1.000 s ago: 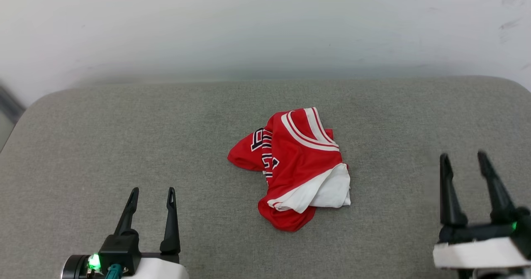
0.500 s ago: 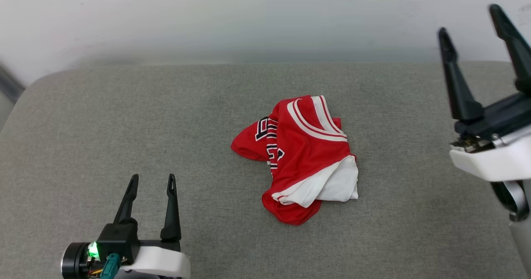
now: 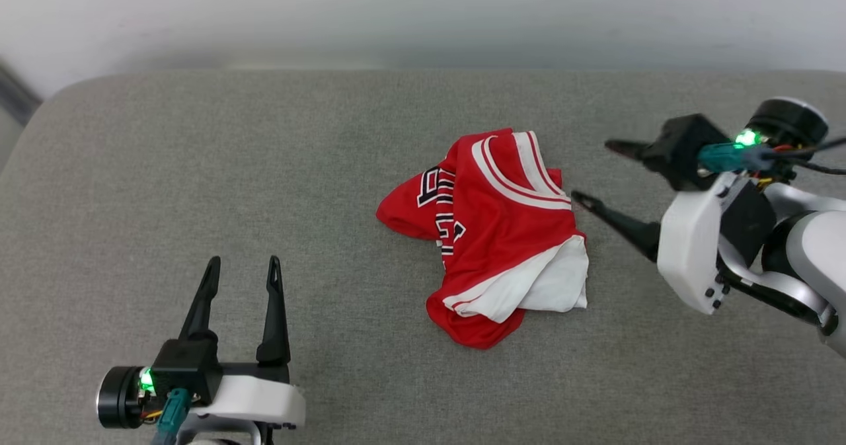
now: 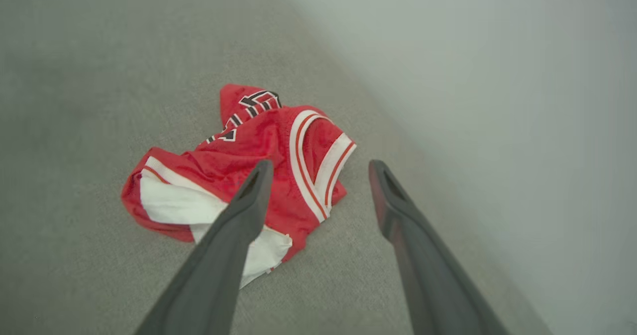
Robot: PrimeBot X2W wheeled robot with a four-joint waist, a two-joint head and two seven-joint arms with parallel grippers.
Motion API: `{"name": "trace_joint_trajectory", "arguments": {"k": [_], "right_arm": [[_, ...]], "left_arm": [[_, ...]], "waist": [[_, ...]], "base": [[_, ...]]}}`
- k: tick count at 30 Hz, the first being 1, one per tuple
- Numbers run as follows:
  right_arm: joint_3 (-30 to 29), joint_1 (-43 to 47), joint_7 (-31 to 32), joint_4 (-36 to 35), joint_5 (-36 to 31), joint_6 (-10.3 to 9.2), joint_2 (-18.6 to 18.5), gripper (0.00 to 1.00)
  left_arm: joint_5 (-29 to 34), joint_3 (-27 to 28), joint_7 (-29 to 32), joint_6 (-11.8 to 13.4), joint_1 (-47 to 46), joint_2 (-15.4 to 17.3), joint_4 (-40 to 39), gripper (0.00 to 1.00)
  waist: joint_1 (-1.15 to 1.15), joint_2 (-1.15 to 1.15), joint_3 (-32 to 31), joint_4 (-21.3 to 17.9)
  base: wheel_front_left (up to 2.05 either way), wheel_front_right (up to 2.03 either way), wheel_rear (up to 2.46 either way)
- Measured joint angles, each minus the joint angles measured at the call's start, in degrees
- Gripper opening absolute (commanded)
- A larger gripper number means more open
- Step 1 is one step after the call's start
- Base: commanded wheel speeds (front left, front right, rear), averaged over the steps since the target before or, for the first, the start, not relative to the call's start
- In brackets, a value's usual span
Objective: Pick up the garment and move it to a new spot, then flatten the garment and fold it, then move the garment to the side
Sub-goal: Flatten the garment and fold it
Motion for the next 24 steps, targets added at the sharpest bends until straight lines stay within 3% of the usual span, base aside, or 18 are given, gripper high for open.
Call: {"name": "trace_joint_trajectory", "arguments": {"k": [4, 8, 15, 24], "right_arm": [[7.30, -4.13, 11.37, -0.26, 7.01, 0.01, -1.66, 1.00], [13.26, -7.33, 18.90, 0.41, 10.78, 0.01, -2.12, 1.00], [18.38, -9.55, 20.85, 4.82, 10.91, 0.01, 0.94, 1.00], [17.69, -5.89, 23.66, 7.91, 6.83, -0.13, 3.13, 1.00]], "left_arm": [[-0.16, -0.19, 0.00, 0.12, -1.30, 0.00, -0.41, 1.00], [-1.04, -0.89, 0.00, 0.62, -2.92, -0.02, -0.88, 1.00], [-1.52, -1.64, 0.00, 0.93, -5.74, -0.04, -0.88, 1.00], [-2.02, -2.15, 0.00, 1.55, -8.12, -0.04, -0.94, 1.00]], "waist": [[0.00, 0.00, 2.15, 0.54], [0.00, 0.00, 4.81, 1.22], [0.00, 0.00, 9.77, 2.57], [-0.01, 0.00, 13.80, 4.16]], "base": [[0.00, 0.00, 0.00], [0.00, 0.00, 0.00], [0.00, 0.00, 0.00], [0.00, 0.00, 0.00]]}}
